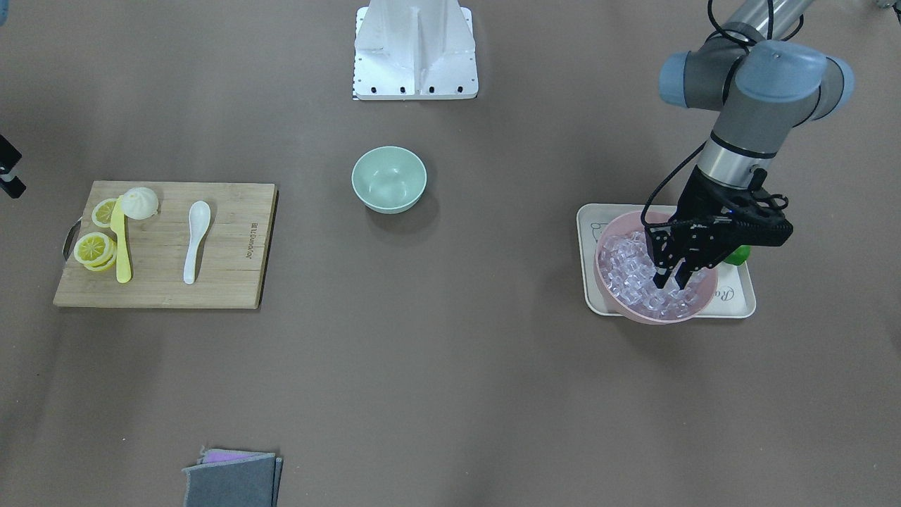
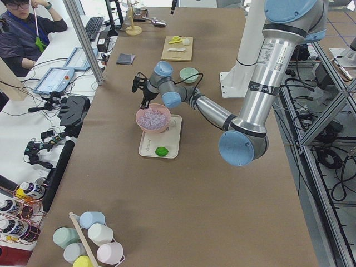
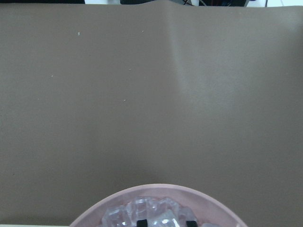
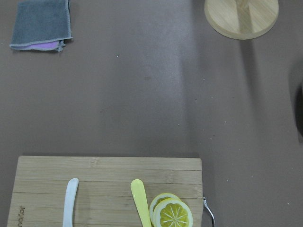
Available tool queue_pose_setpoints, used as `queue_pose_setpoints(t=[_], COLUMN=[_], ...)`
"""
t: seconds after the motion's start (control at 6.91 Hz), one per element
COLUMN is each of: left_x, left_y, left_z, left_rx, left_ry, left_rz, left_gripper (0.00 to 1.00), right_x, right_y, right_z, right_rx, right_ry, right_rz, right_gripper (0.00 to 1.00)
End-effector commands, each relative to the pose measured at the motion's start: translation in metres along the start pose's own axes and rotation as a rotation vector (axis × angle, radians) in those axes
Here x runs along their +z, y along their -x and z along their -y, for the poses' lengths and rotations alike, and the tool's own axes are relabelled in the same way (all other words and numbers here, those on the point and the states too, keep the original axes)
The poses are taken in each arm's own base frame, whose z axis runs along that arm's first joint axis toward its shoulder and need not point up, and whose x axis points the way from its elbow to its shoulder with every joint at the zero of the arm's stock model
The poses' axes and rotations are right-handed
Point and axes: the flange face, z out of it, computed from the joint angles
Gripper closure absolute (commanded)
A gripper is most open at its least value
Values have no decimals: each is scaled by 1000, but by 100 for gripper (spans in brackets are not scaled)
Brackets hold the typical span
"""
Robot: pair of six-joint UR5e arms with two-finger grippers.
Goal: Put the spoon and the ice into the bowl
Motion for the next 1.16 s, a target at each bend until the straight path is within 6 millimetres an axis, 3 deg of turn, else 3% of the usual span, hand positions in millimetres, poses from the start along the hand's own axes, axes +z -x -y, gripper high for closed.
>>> queue_pose_setpoints(t=[0.0,0.14,0.43,0.87,1.01], left_x=[-9,-7,0,-4,1], left_y=[-62,-129,-229,-289,-309], left_z=[-36,-67,-168,-259,-272], left_rx=[-141,-192,-215,-222,-236], left_ry=[41,70,93,96,94], left_rz=[-101,-176,-250,-283,-285], left_gripper=[100,100,100,100,100], right_x=[1,2,13,32,37], right_y=[-1,0,13,44,56], right_z=[-1,-2,-2,-3,-1], right_rx=[-1,7,58,83,80], right_ry=[1,3,-21,-51,-59], right_rz=[-1,-1,-37,-64,-63], right_gripper=[0,1,3,4,4])
